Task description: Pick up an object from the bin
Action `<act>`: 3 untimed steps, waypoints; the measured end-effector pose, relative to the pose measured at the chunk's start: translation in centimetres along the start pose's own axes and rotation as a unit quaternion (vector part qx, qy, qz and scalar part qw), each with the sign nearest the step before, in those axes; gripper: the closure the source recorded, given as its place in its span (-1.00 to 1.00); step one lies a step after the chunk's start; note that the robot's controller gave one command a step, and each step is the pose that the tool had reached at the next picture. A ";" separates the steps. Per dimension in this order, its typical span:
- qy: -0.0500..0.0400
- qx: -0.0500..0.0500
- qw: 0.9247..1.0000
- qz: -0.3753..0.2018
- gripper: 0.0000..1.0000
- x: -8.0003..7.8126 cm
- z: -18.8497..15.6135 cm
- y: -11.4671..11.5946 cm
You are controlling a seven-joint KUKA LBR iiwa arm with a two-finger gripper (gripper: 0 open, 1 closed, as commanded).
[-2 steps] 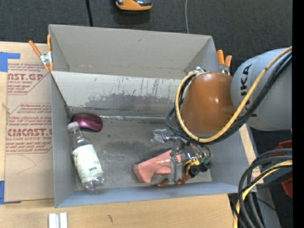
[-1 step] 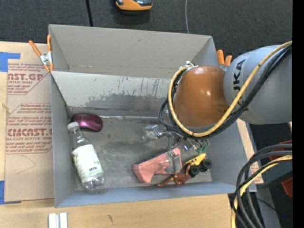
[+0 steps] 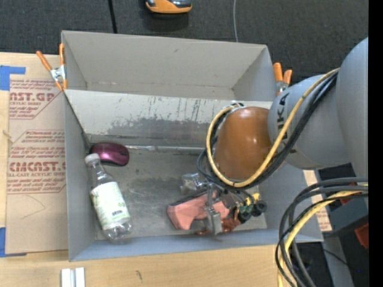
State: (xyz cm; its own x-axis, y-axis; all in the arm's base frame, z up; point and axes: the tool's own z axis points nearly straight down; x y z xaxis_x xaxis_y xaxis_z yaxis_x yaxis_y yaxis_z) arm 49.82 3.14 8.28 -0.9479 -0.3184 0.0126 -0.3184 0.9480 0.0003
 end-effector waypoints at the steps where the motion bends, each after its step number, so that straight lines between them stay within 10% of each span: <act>1: -0.003 0.001 0.998 -0.062 1.00 0.5 1.0 -0.1; 3: -0.003 0.001 0.998 -0.062 1.00 0.5 0.7 -0.1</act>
Offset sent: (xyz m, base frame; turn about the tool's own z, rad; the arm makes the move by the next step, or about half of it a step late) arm 0.0000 0.0000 0.0000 0.0000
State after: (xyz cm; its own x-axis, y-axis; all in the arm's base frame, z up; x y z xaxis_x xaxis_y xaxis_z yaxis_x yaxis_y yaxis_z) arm 49.33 2.89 7.59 -0.9014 -0.4328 0.0072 -0.4328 0.9015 0.0004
